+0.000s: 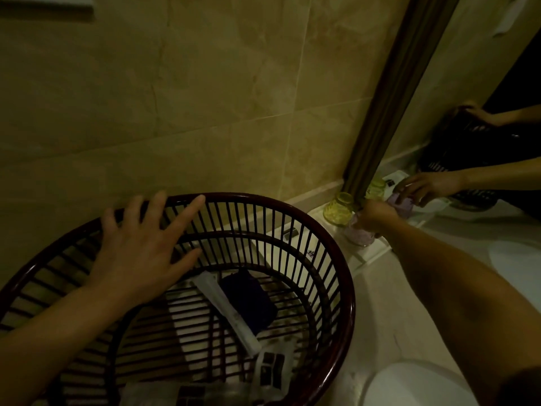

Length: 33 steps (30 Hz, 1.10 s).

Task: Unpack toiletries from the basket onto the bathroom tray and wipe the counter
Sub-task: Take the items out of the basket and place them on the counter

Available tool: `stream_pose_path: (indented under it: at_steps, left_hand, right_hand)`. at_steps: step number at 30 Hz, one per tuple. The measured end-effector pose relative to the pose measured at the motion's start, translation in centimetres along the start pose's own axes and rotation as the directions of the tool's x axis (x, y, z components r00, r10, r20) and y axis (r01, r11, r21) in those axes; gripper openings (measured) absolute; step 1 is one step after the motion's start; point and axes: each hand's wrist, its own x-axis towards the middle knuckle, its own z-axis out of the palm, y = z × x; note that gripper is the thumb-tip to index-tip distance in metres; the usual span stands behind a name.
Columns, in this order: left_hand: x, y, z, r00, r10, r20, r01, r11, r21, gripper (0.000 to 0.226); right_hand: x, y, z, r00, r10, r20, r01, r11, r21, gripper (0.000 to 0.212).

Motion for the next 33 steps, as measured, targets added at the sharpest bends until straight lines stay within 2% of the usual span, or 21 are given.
stream_pose_path:
  at_steps: [5,9,13,16,18,23,33]
  left_hand:
    - [-0.1,0.1,-0.2,1.000,0.001,0.012,-0.001,1.000,-0.002,0.080]
    - [-0.1,0.0,-0.2,1.000,-0.004,0.017,0.004,1.000,0.003,0.081]
    - [0.0,0.0,-0.1,1.000,-0.003,0.017,0.003,1.000,0.003,0.081]
    - [0.0,0.1,-0.2,1.000,-0.006,0.020,0.005,1.000,0.006,0.082]
    - [0.0,0.0,-0.1,1.000,-0.004,0.020,0.004,1.000,0.011,0.082]
    - [-0.2,0.0,0.0,1.000,0.000,0.002,0.000,1.000,0.006,0.081]
    - [-0.2,-0.1,0.2,1.000,0.007,-0.028,-0.007,1.000,0.003,0.081]
  right_hand:
    - [0.1,1.3,1.4,0.996,0.025,-0.089,-0.022,0.999,0.036,0.047]
    - [0.4,2.0,2.0,0.995,0.086,-0.058,-0.076,0.984,0.163,0.041]
    - [0.7,2.2,2.5,0.995,0.048,-0.093,-0.035,0.991,0.129,0.037]
    - [1.2,2.3,2.6,0.991,0.002,-0.135,0.013,0.994,0.108,0.041]
    - [1.0,2.2,2.4,0.994,0.000,-0.107,0.011,0.995,0.104,0.042]
    - [0.1,1.7,2.4,0.992,0.059,-0.109,-0.033,0.974,0.226,0.060]
    - [-0.7,1.8,2.7,0.994,0.039,-0.106,-0.018,0.981,0.194,0.060]
